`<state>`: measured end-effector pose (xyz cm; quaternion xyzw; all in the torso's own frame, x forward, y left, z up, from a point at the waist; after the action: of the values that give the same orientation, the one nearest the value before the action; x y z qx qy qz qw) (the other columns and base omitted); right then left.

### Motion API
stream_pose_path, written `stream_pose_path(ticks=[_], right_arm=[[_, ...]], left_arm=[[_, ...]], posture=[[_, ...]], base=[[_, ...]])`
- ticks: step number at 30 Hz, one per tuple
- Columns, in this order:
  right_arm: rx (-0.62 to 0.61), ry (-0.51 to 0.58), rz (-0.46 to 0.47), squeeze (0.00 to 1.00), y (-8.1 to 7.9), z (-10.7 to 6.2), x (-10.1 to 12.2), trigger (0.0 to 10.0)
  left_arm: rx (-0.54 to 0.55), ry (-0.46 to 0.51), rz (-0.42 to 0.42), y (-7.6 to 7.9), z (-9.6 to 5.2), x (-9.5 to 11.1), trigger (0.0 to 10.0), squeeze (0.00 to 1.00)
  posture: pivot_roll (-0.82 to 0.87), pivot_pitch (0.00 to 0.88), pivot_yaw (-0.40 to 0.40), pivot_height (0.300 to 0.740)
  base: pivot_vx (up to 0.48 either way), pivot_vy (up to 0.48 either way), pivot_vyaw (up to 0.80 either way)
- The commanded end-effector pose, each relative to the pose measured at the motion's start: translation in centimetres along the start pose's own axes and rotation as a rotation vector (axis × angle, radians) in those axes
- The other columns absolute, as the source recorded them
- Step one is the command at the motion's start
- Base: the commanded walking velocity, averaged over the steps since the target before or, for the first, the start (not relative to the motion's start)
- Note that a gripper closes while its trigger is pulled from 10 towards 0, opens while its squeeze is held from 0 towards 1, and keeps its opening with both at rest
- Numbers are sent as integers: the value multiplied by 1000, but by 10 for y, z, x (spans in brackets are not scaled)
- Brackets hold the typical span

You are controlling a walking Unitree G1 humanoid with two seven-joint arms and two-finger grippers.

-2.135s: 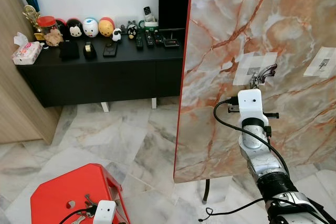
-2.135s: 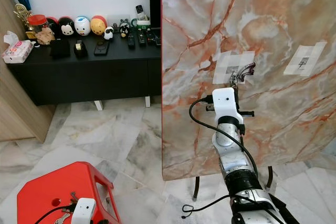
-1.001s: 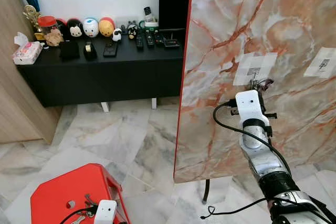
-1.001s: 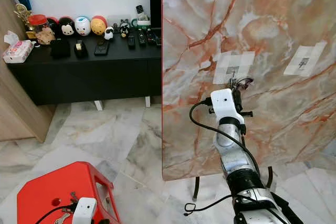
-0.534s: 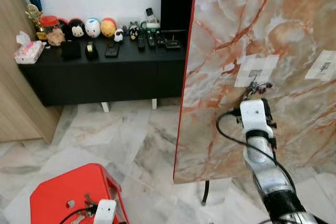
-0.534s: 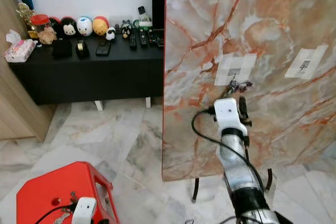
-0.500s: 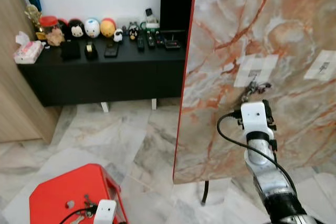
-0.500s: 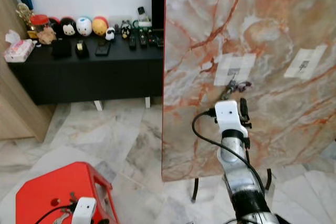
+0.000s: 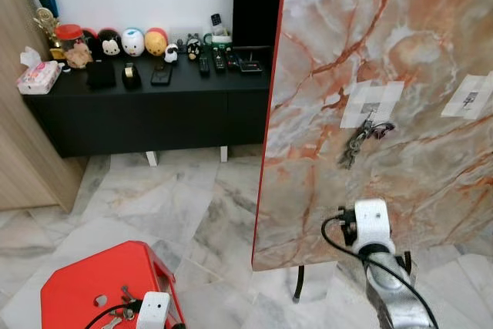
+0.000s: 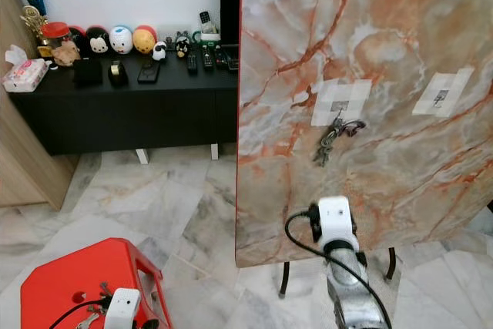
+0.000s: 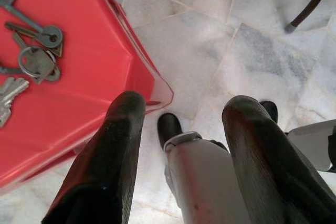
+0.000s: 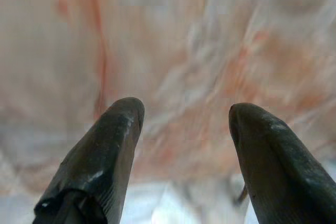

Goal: Hang keys on a hook

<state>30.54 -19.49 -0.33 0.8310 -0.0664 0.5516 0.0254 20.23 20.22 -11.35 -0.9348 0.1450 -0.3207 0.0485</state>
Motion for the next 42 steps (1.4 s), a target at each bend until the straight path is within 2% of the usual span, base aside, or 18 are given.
stream_pose_path(ticks=[1,2,3,4,5,8,12,13,18,25,29,34,42], right_arm=[[13,-51,25,0,-2,3,-9,10000],[11,-130,14,0,-1,4,-27,10000],[11,-130,14,0,-1,4,-27,10000],[-8,-198,15,0,1,2,-44,10000],[-13,-217,21,0,2,2,-49,10000],[-24,-391,57,0,3,-11,-88,10000],[-2,-478,51,0,-2,-23,-111,10000],[-2,-478,51,0,-2,-23,-111,10000],[-37,-627,100,0,4,-53,-153,10000],[-48,-654,39,0,16,-60,-159,10000],[-61,-672,55,0,20,-64,-163,10000],[-48,-680,54,0,20,-64,-164,10000],[-36,-662,69,0,10,-55,-155,10000]], left_arm=[[12,1,-11,-2,0,0,10000,0],[14,-2,-8,-3,0,0,10000,0],[14,-2,-8,-3,0,0,10000,0],[15,-4,-5,-4,0,0,10000,0],[15,-5,-4,-4,0,0,10000,0],[18,-7,4,-5,0,-1,10000,0],[22,-14,11,-7,-1,-3,10000,0],[22,-14,11,-7,-1,-3,10000,0],[27,-35,-8,-9,-3,-11,10000,0],[20,-37,-13,-8,-3,-11,10000,0],[22,-32,-20,-8,-3,-10,10000,0],[19,-27,-28,-8,-2,-8,10000,0],[20,-26,-38,-8,-2,-8,10000,0]], posture=[[33,0,-71,740],[33,0,-63,740],[33,0,-63,740],[35,0,-61,740],[36,0,-59,740],[49,0,-53,740],[56,0,-45,740],[56,0,-45,740],[67,0,-43,740],[55,0,-37,740],[59,0,-41,740],[58,0,-41,740],[64,0,-45,740]], base=[[0,0,0],[0,0,0],[0,0,0],[0,0,0],[0,0,0],[0,0,0],[0,0,0],[0,0,0],[0,0,0],[0,184,157],[0,341,553],[0,338,0],[0,340,0]])
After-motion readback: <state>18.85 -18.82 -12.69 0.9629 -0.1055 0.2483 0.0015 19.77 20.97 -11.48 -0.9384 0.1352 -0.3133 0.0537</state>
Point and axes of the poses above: a point about 5 cm out from each wrist's last joint towards the gripper, its own z axis pointing out of the wrist towards the gripper, its own x axis along the axis of the wrist's last joint, y = z × x, the point moved 4 cm from there along z, pointing out of the wrist towards the gripper, and after that the axes turned 14 degrees about z, right-handed, at the moved point
